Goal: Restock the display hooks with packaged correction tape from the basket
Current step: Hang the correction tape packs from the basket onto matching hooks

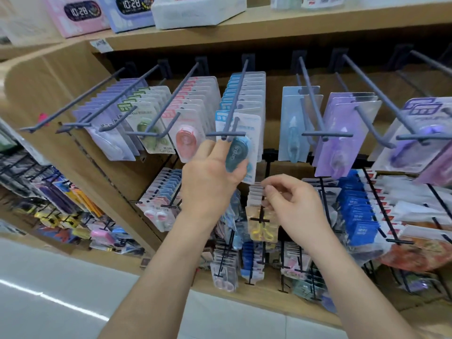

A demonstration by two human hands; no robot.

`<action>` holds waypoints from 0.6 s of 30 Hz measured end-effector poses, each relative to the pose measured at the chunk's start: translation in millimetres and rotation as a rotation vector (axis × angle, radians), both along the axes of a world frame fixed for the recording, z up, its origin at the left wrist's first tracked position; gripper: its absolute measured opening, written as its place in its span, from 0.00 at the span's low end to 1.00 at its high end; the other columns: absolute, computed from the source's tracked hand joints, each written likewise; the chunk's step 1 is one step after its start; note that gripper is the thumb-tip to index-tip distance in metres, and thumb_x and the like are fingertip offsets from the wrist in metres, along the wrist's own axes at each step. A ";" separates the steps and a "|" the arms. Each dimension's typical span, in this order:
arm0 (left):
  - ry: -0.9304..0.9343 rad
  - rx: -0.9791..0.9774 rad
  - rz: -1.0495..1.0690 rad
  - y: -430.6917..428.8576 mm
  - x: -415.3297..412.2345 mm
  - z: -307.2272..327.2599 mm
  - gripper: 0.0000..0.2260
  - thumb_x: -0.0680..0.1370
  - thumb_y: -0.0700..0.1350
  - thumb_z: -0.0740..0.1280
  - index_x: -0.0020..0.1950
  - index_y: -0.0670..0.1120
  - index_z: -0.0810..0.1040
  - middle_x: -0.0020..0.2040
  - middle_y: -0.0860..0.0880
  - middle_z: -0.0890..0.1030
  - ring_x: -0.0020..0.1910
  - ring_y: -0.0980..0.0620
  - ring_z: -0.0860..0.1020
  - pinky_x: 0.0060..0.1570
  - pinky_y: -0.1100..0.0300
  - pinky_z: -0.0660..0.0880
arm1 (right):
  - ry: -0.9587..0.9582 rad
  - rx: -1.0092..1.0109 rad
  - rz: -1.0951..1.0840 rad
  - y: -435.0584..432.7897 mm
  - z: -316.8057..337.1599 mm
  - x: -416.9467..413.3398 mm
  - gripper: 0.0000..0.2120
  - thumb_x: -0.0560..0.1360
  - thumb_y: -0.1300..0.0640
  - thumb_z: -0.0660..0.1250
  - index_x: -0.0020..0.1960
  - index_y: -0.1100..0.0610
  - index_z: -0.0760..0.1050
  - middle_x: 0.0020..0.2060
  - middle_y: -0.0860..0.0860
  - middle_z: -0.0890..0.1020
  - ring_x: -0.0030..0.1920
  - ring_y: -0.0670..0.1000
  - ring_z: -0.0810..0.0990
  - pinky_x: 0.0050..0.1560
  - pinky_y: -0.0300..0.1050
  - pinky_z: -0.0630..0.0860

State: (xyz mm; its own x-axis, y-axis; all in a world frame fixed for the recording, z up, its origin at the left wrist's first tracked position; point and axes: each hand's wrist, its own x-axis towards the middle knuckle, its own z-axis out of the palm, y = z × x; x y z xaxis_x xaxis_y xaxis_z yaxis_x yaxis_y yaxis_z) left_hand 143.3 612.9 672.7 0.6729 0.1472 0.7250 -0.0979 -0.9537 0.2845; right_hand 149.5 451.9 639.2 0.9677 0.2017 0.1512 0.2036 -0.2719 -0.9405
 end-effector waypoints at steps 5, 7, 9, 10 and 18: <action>0.104 0.042 0.180 -4.7 35.7 0.3 0.18 0.69 0.57 0.74 0.49 0.45 0.85 0.37 0.48 0.82 0.35 0.49 0.82 0.34 0.58 0.75 | 0.039 -0.022 -0.024 -22.9 -2.9 0.1 0.14 0.79 0.59 0.66 0.42 0.41 0.80 0.36 0.46 0.84 0.39 0.49 0.84 0.45 0.59 0.82; 0.120 0.038 0.255 -8.6 39.9 3.3 0.20 0.69 0.61 0.74 0.51 0.48 0.84 0.41 0.51 0.83 0.41 0.53 0.83 0.42 0.61 0.70 | 0.044 -0.038 -0.038 -30.0 -3.4 -2.0 0.13 0.79 0.58 0.66 0.43 0.41 0.80 0.36 0.44 0.85 0.40 0.48 0.84 0.47 0.58 0.82; 0.144 -0.087 0.174 -7.7 38.6 1.4 0.21 0.73 0.59 0.73 0.59 0.46 0.81 0.49 0.47 0.83 0.50 0.48 0.81 0.50 0.60 0.63 | 0.050 -0.035 -0.048 -37.0 -2.9 -6.5 0.13 0.78 0.59 0.66 0.43 0.42 0.81 0.38 0.42 0.85 0.41 0.46 0.84 0.48 0.57 0.82; 0.137 -0.115 0.120 -6.2 35.9 -2.2 0.22 0.73 0.57 0.73 0.60 0.44 0.80 0.50 0.45 0.82 0.51 0.47 0.80 0.52 0.58 0.62 | 0.052 -0.030 -0.059 -40.8 -2.7 -9.5 0.13 0.78 0.60 0.66 0.43 0.42 0.81 0.38 0.42 0.85 0.41 0.46 0.84 0.49 0.57 0.82; 0.084 -0.237 -0.357 -12.7 -23.8 -26.3 0.09 0.79 0.43 0.67 0.57 0.44 0.82 0.47 0.48 0.82 0.42 0.56 0.77 0.43 0.59 0.75 | 0.085 -0.133 -0.265 -78.5 -14.2 -64.5 0.14 0.78 0.60 0.67 0.43 0.41 0.81 0.38 0.48 0.85 0.41 0.52 0.84 0.48 0.58 0.81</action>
